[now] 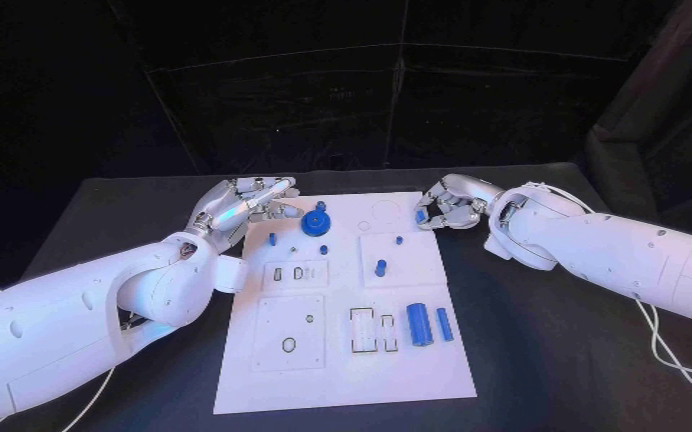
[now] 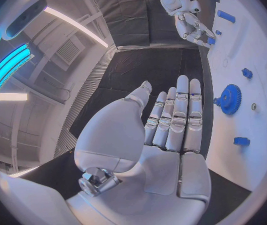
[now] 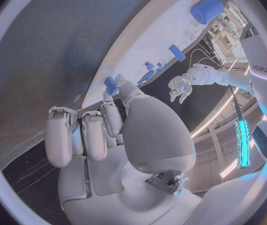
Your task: Assemble the parts on the task board
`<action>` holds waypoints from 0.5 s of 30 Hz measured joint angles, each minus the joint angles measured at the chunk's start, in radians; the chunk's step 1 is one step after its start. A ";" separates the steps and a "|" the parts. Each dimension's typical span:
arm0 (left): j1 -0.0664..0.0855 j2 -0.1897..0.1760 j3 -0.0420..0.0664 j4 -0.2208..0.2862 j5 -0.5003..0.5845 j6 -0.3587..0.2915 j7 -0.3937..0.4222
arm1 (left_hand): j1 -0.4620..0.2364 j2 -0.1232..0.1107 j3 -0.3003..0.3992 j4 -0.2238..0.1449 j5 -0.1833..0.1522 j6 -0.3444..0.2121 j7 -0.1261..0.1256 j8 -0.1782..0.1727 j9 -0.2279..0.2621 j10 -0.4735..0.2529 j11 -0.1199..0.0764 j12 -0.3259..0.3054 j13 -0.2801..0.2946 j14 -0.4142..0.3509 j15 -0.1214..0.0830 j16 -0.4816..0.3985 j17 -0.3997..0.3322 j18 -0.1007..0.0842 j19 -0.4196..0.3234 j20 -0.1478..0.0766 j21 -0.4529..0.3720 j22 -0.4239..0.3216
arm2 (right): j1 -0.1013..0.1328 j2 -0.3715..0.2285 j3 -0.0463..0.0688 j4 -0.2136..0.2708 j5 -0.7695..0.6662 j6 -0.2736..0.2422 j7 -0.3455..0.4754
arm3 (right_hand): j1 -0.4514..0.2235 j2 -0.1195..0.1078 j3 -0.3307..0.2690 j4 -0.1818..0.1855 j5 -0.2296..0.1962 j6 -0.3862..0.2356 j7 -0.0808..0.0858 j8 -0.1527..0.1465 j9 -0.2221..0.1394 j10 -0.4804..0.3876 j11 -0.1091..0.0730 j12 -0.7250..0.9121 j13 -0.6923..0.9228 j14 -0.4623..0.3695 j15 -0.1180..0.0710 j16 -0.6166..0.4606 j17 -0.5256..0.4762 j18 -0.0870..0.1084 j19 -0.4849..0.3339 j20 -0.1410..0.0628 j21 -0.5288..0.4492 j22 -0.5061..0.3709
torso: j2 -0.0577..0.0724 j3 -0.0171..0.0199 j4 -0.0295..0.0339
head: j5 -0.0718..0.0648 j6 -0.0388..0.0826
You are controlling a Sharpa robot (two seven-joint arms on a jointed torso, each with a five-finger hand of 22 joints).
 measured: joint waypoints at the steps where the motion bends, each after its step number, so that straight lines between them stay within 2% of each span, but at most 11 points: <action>1: 0.000 0.000 0.000 0.000 0.000 0.000 0.000 | 0.000 0.000 0.000 0.000 0.000 0.000 0.000 0.000 0.000 0.000 0.000 0.000 0.000 0.000 0.000 0.000 0.000 0.000 0.000 0.000 0.000 0.000 | 0.000 0.000 0.000 0.000 -0.001 0.001 0.000 | 0.000 0.000 0.000 0.000 0.000 0.003 -0.002 0.000 0.000 0.000 0.000 0.002 0.001 0.000 0.000 0.000 0.000 0.000 0.000 0.000 0.000 0.000 | 0.000 0.0000 -0.0001 | 0.000 0.000; 5: 0.000 0.000 0.000 0.000 0.000 0.000 0.000 | 0.000 0.000 0.000 0.000 0.000 0.000 0.000 0.000 0.000 0.000 0.000 0.000 0.000 0.000 0.000 0.000 0.000 0.000 0.000 0.000 0.000 0.000 | 0.000 0.000 0.000 -0.001 -0.006 0.004 -0.001 | 0.000 0.008 0.003 -0.003 -0.005 0.013 -0.001 0.004 0.000 0.004 -0.003 0.005 0.003 0.000 0.000 0.000 0.000 0.000 0.000 0.000 0.000 0.000 | 0.000 0.0001 -0.0002 | -0.001 0.000; 7: 0.000 -0.001 0.000 0.000 0.000 0.001 0.000 | 0.000 0.000 0.000 0.000 0.000 0.000 0.000 0.000 0.000 0.000 0.000 0.000 0.000 0.000 0.000 0.000 0.000 0.000 0.000 0.000 0.000 0.000 | 0.000 0.000 0.000 -0.001 -0.008 0.004 -0.002 | 0.000 0.008 0.006 -0.002 -0.005 0.022 -0.007 0.004 0.001 0.004 -0.004 0.005 0.004 0.000 0.000 0.000 0.000 0.000 0.000 0.000 0.000 0.000 | 0.000 0.0002 -0.0003 | -0.002 -0.001; 11: 0.000 -0.001 0.000 -0.001 0.000 0.001 -0.001 | 0.000 0.000 0.000 0.000 0.000 0.000 0.000 0.000 0.000 0.000 0.000 0.000 0.000 0.000 0.000 0.000 0.000 0.000 0.000 0.000 0.000 0.000 | 0.000 0.001 0.000 -0.001 -0.010 0.004 -0.002 | -0.005 0.029 0.021 -0.004 -0.005 0.050 -0.013 0.018 0.003 0.011 -0.011 0.010 0.009 0.000 -0.008 0.000 0.000 0.000 -0.001 -0.006 0.000 0.000 | 0.000 0.0004 -0.0003 | -0.002 -0.002; 15: 0.000 -0.001 0.000 -0.001 0.000 0.001 -0.001 | 0.000 0.000 0.003 -0.003 0.000 0.000 0.000 0.000 0.000 0.000 0.000 0.000 0.000 0.000 0.000 0.000 0.000 0.000 0.000 0.000 0.000 0.000 | 0.000 0.002 0.000 -0.001 -0.012 0.002 -0.002 | -0.002 0.042 0.044 -0.012 -0.040 0.091 -0.028 0.034 0.003 0.021 -0.025 0.016 0.012 0.001 -0.024 0.000 0.000 0.000 0.001 -0.017 0.000 0.000 | 0.000 0.0005 -0.0003 | -0.003 -0.003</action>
